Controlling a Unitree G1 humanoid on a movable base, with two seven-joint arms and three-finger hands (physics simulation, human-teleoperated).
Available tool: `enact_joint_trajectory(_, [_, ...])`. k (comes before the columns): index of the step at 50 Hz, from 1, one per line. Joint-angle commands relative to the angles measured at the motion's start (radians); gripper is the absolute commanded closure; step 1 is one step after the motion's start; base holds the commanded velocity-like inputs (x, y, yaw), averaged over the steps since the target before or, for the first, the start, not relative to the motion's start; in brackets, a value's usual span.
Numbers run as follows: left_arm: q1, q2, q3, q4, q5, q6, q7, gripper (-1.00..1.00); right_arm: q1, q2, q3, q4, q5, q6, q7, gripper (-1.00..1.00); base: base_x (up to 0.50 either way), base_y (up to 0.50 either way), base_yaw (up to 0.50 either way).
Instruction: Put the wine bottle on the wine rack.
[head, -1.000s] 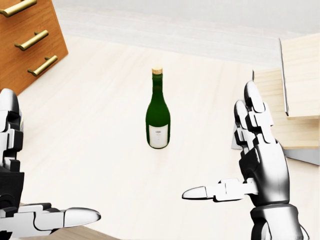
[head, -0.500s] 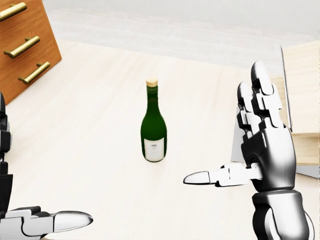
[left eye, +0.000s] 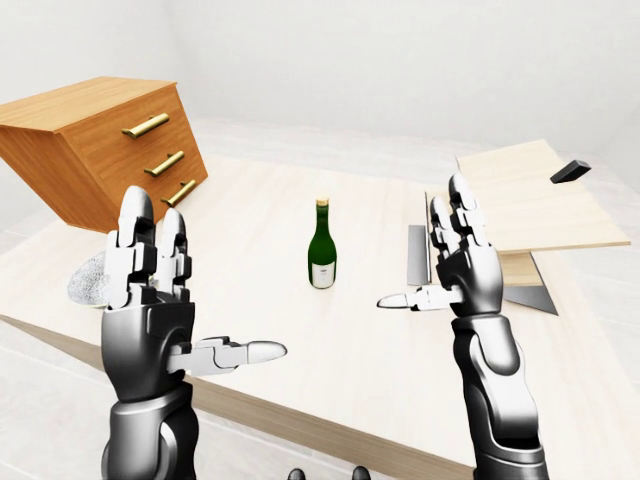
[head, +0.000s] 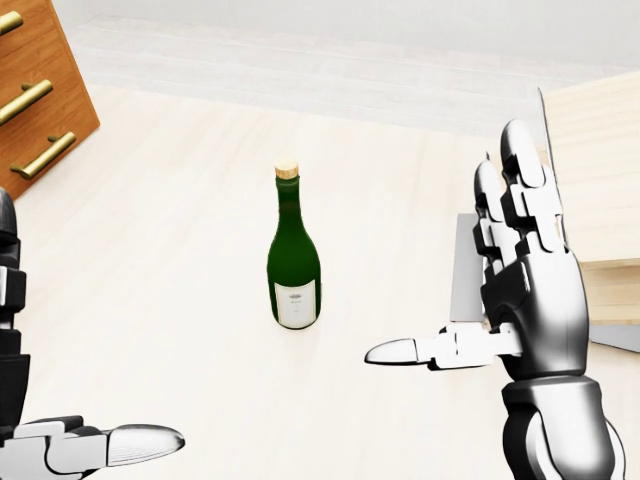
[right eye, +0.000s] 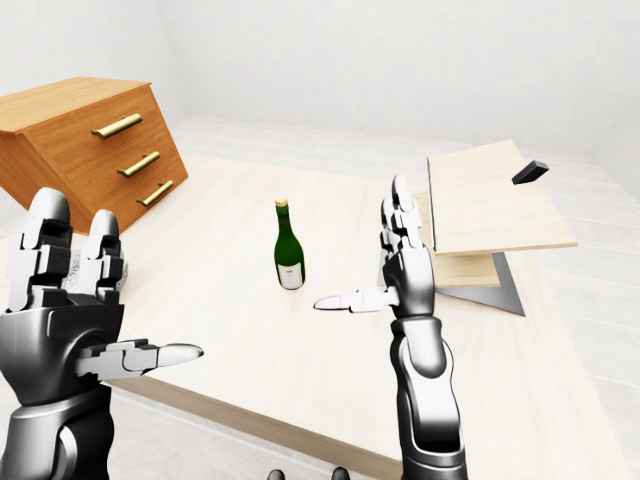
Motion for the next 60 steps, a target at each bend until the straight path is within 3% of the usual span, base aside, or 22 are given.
enact_joint_trajectory(1, [0.007,0.0,-0.002,0.004,-0.003,0.0,0.002,-1.0,-0.027,-0.004,0.008,-0.009,-0.018,0.0,-0.016,-1.0,0.0,0.0,0.0])
enact_joint_trajectory(18, [0.036,-0.001,0.005,0.025,-0.012,0.0,-0.01,-1.0,-0.291,-0.005,0.02,0.095,-0.072,0.0,-0.045,-1.0,0.0,0.0,0.0])
enact_joint_trajectory(28, [0.064,-0.007,0.057,-0.02,-0.043,0.0,-0.031,-1.0,-0.431,0.009,0.038,0.258,-0.091,0.0,-0.102,-1.0,0.0,0.0,0.0])
enact_joint_trajectory(35, [0.077,-0.02,0.08,-0.031,-0.047,0.0,-0.048,-1.0,-0.495,0.02,0.038,0.353,-0.079,0.0,-0.114,-1.0,0.0,0.0,0.0])
enact_joint_trajectory(60, [0.058,-0.024,0.063,-0.051,-0.024,0.0,-0.048,-1.0,-0.66,0.035,0.035,0.653,-0.004,0.0,-0.168,-1.0,0.0,0.0,0.0])
